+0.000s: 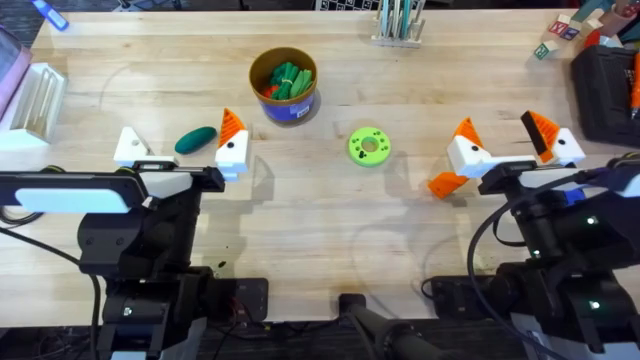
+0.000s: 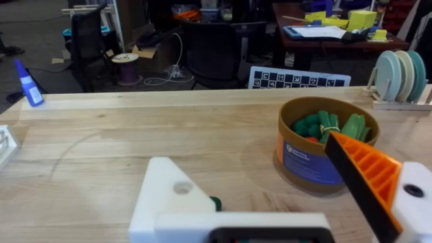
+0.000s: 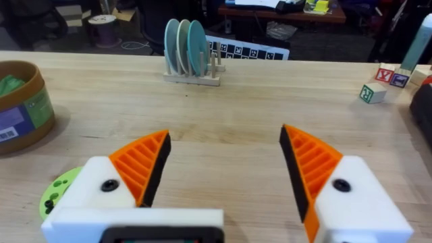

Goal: Pick up the gripper from the table and insert it into the empty holder that is missing its gripper. Then pick up a screw, insert it into the mounting hole, and use the screwdriver to tighten it. Finally, clean up the table by picking up the vegetable and placing it into the bucket.

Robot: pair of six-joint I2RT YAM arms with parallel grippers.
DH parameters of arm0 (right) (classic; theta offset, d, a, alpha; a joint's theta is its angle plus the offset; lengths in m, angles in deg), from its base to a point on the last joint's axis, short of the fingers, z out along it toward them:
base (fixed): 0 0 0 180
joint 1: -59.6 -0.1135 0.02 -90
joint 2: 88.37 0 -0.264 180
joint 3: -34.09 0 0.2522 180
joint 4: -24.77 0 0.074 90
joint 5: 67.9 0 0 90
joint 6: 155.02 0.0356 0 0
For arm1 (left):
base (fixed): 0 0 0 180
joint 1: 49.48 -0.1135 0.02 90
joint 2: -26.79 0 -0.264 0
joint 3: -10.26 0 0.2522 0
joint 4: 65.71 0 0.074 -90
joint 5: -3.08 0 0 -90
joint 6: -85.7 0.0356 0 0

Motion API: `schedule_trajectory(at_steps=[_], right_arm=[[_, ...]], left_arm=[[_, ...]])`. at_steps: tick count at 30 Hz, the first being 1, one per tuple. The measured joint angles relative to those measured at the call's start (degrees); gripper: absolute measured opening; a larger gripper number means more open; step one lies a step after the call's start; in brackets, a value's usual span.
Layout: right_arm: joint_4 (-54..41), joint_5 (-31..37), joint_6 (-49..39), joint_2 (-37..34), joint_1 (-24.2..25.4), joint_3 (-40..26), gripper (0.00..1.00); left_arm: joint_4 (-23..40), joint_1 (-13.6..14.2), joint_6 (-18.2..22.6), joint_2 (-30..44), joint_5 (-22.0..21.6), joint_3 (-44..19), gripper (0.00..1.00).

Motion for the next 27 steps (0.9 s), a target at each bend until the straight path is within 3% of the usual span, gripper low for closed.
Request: schedule_trajectory(at_steps=[14,18,22,27], right_arm=[[-0.3,0.3,0.1,0.0,0.1,-0.1,0.991],[-4.8,0.7,3.6,-0.5,0.2,-2.2,0.991],[-17.0,0.7,5.3,-4.6,0.3,-9.0,0.991],[-27.8,0.7,4.9,-14.7,0.3,-22.5,0.991]], left_arm=[[0.1,0.0,0.0,0.0,0.0,0.0,0.985],[5.0,0.0,0.1,0.0,0.0,-1.4,0.985],[13.1,0.0,1.7,2.7,0.1,-8.3,0.985],[24.7,0.0,5.8,13.1,0.1,-22.0,0.985]])
